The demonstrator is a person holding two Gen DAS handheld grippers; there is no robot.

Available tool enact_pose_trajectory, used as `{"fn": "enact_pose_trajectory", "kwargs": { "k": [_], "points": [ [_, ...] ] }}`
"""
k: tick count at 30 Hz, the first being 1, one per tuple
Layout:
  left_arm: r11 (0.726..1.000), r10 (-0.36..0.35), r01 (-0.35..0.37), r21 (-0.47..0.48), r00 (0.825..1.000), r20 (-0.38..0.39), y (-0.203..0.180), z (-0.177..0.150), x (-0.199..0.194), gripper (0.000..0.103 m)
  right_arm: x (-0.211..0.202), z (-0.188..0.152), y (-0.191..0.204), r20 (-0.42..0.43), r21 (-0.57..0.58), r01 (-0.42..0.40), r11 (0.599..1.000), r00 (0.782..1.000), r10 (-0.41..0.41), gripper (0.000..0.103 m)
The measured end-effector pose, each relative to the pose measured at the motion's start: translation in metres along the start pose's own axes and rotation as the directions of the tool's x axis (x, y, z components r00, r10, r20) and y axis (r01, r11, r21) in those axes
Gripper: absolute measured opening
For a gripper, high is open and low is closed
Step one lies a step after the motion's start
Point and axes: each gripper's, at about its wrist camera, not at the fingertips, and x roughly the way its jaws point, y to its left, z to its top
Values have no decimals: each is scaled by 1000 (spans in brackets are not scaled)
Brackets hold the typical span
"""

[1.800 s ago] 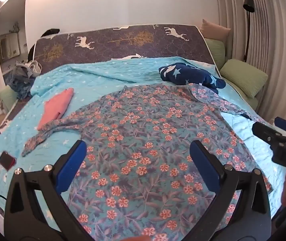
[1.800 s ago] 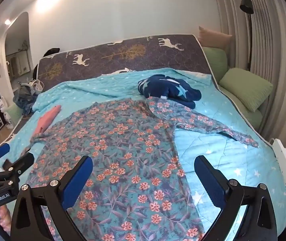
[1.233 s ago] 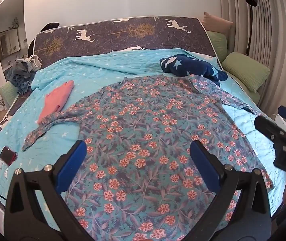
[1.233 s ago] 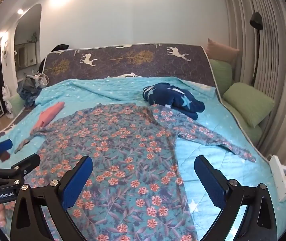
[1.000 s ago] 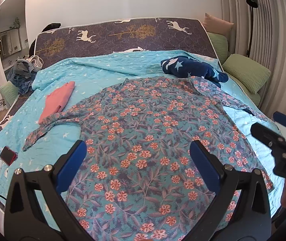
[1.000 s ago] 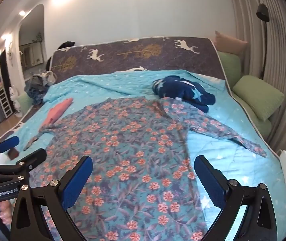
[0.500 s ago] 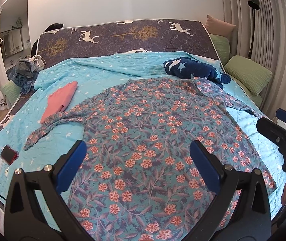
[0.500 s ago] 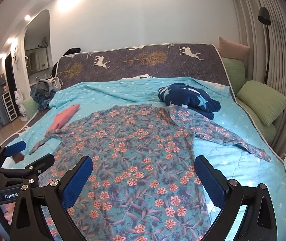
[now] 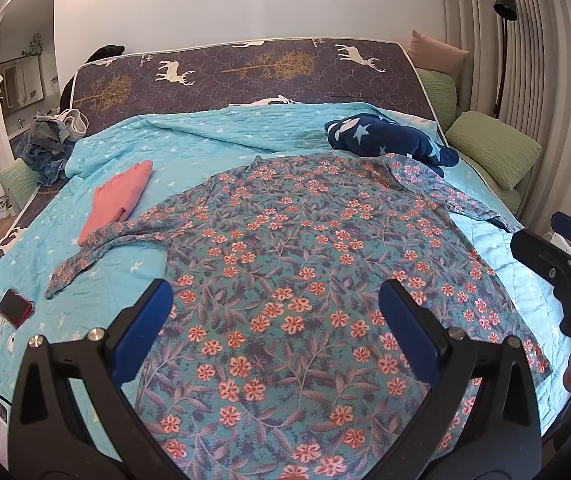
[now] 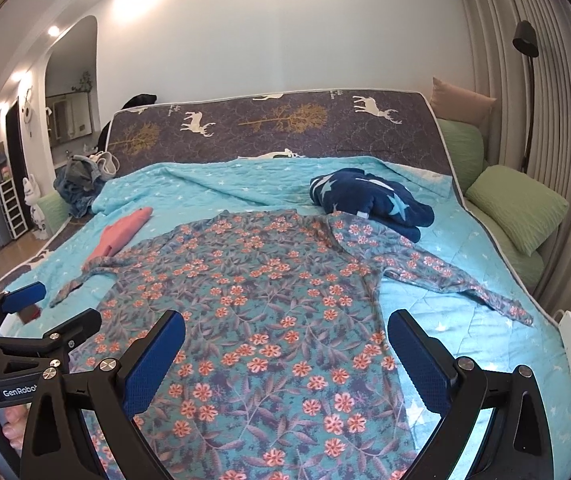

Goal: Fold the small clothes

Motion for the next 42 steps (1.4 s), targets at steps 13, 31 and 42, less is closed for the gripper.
{"fn": "enact_pose_trajectory", "kwargs": {
  "k": [13, 31, 42],
  "points": [
    [1000, -4, 4, 8, 1000, 3, 2, 0, 2, 102, 1, 2, 3, -4, 1, -2, 1000, 1000, 2, 103],
    [1000, 8, -8, 4, 1000, 9, 9, -5, 4, 102, 5, 1, 10, -32, -23, 16, 1000, 999, -17, 103],
    [1000, 17, -17, -10, 1000, 8, 15, -10, 4, 102, 7, -1, 14, -45, -21, 8, 1000, 999, -9, 103]
  ]
}}
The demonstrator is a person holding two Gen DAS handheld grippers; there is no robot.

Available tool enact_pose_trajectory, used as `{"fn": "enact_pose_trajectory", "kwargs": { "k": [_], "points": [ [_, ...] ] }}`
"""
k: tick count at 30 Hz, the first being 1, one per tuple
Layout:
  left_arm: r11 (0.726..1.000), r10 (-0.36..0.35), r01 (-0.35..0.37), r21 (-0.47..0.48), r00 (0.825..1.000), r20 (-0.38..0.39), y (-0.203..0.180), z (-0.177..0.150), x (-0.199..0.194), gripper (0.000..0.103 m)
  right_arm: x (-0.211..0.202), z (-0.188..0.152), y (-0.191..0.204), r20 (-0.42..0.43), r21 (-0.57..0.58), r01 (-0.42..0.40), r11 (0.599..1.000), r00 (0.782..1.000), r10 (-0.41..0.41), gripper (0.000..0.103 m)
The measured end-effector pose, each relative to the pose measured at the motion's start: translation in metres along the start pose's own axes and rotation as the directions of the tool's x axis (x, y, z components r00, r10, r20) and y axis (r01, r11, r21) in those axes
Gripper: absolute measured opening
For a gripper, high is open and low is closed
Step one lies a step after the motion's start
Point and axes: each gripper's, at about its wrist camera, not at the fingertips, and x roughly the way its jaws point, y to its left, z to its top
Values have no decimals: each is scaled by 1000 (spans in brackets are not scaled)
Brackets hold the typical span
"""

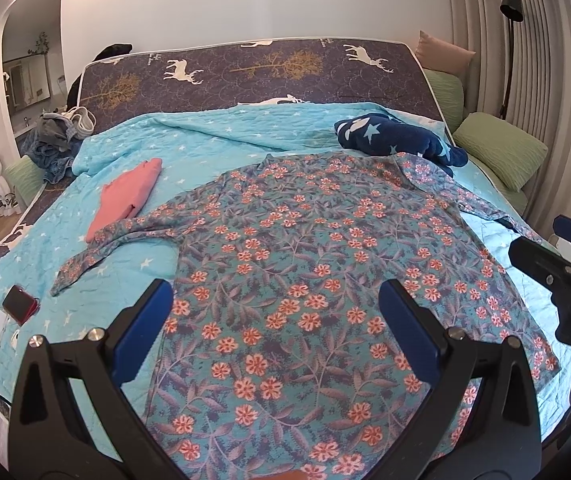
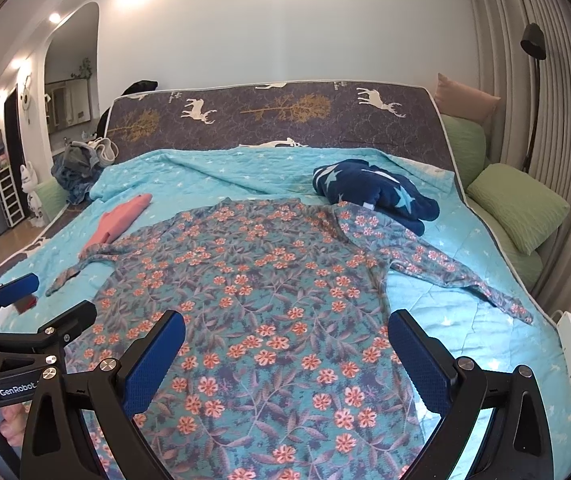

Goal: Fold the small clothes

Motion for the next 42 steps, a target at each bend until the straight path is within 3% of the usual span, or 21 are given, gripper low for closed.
{"fn": "enact_pose_trajectory", "kwargs": {
  "k": [24, 28, 30, 32, 36, 38, 40, 42],
  "points": [
    [998, -2, -1, -60, 999, -43, 32, -6, 18, 102, 26, 6, 29, -62, -31, 6, 1000, 998, -8, 103],
    [985, -76, 65, -160, 995, -65, 73, -2, 35, 102, 38, 8, 39, -87, -39, -5, 999, 996, 2, 103],
    [955, -123, 101, -280, 991, -62, 112, -1, 48, 102, 43, 9, 44, -96, -52, -6, 999, 995, 1, 103],
    [903, -135, 91, -419, 988, -77, 158, -5, 67, 102, 49, 10, 48, -99, -66, -2, 998, 995, -5, 103],
    [759, -160, 49, -649, 981, -113, 241, -23, 107, 99, 63, 13, 53, -115, -72, 3, 997, 993, -11, 103],
    [664, -185, 36, -747, 976, -117, 277, -34, 128, 93, 73, 14, 55, -135, -70, -3, 998, 991, -7, 103],
    [550, -235, 59, -833, 968, -86, 310, -47, 149, 87, 84, 13, 57, -157, -75, -6, 997, 988, -6, 103],
    [471, -252, 42, -881, 963, -89, 333, -56, 168, 78, 94, 13, 60, -174, -85, -4, 996, 985, -11, 103]
  ]
}}
